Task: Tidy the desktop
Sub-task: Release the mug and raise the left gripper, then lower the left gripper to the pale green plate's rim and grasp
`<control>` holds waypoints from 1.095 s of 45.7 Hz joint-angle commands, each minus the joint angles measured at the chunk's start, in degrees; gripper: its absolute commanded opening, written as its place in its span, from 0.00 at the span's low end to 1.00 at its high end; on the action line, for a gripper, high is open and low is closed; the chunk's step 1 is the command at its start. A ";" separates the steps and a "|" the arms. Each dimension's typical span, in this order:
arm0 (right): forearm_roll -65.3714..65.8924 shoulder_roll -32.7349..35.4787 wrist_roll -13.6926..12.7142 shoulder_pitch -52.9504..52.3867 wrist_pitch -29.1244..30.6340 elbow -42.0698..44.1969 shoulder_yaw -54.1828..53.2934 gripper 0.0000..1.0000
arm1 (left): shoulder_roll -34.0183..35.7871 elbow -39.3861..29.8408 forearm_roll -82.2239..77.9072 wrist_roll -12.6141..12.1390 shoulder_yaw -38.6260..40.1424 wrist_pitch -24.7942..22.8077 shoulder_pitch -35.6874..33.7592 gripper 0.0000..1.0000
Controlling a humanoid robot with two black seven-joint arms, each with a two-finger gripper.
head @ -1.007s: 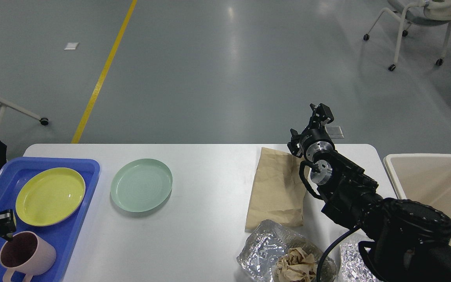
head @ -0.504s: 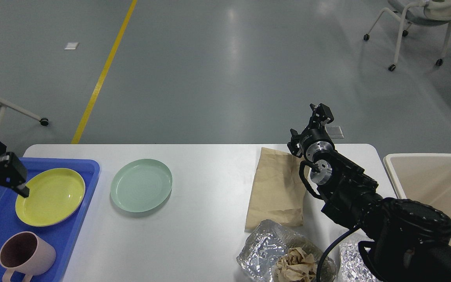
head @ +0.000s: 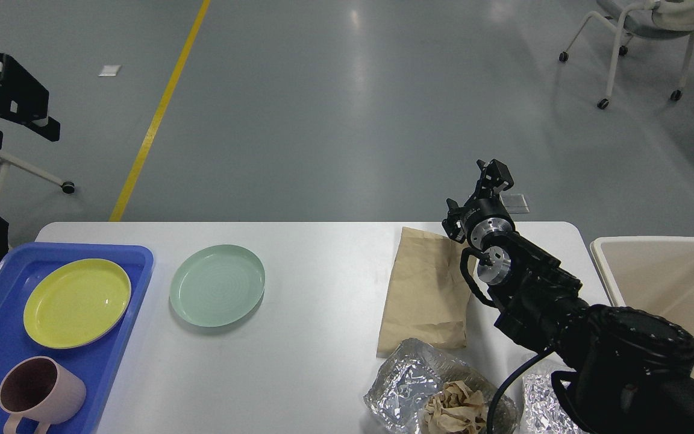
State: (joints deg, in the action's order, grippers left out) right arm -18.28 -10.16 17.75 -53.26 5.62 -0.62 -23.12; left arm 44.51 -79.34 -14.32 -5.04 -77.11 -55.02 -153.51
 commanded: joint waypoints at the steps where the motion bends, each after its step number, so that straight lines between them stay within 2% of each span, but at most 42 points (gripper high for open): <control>1: 0.00 0.05 0.00 0.00 0.00 0.00 0.01 1.00 | -0.83 -3.62 0.08 0.03 0.03 0.02 -6.53 0.66; 7: 0.00 0.05 0.00 0.00 0.00 0.00 0.01 1.00 | -0.92 -4.77 0.26 0.21 0.21 0.02 -9.79 0.67; 15: 0.00 0.05 0.00 0.00 0.00 0.00 0.01 1.00 | -1.44 -4.24 0.96 0.03 0.12 0.02 -8.04 0.66; 20: 0.00 -0.04 0.00 0.00 0.00 0.00 -0.08 1.00 | -1.27 -4.07 1.05 -0.06 0.29 0.02 -1.99 0.66; 25: 0.00 0.05 0.00 0.00 0.00 0.00 -0.08 1.00 | -1.27 -3.01 1.14 0.03 0.82 0.02 6.97 0.66; 26: 0.00 -0.04 -0.08 0.00 0.00 0.00 0.01 1.00 | -1.27 -2.75 1.23 0.03 0.91 1.22 8.91 0.66; 31: 0.00 -0.04 0.00 0.00 0.00 0.00 0.01 1.00 | -1.27 -1.61 4.03 0.03 2.05 16.23 19.19 0.66; 32: 0.00 -0.04 -0.08 0.00 0.00 0.00 -0.08 1.00 | -1.27 -1.43 5.52 -0.06 2.84 20.70 22.60 0.66; 34: 0.00 0.05 0.00 0.00 0.00 0.00 -0.08 1.00 | -1.27 -1.08 7.72 -0.14 4.50 26.60 27.62 0.66; 39: 0.00 -0.04 0.00 0.00 0.00 0.00 -0.08 1.00 | -1.44 0.59 11.94 -0.14 9.86 39.09 40.45 0.66; 45: 0.00 -0.04 -0.08 0.00 0.00 0.00 0.01 1.00 | -2.50 4.19 15.20 -0.14 18.12 49.47 54.43 0.66; 50: 0.00 -0.04 0.00 0.00 0.00 0.00 0.01 1.00 | -2.67 8.06 17.31 -0.06 26.38 54.83 65.07 0.66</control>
State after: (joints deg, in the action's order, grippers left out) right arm -18.28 -10.17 17.73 -53.26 5.62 -0.62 -23.17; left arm 42.11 -75.05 0.74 -5.19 -58.93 -6.12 -99.28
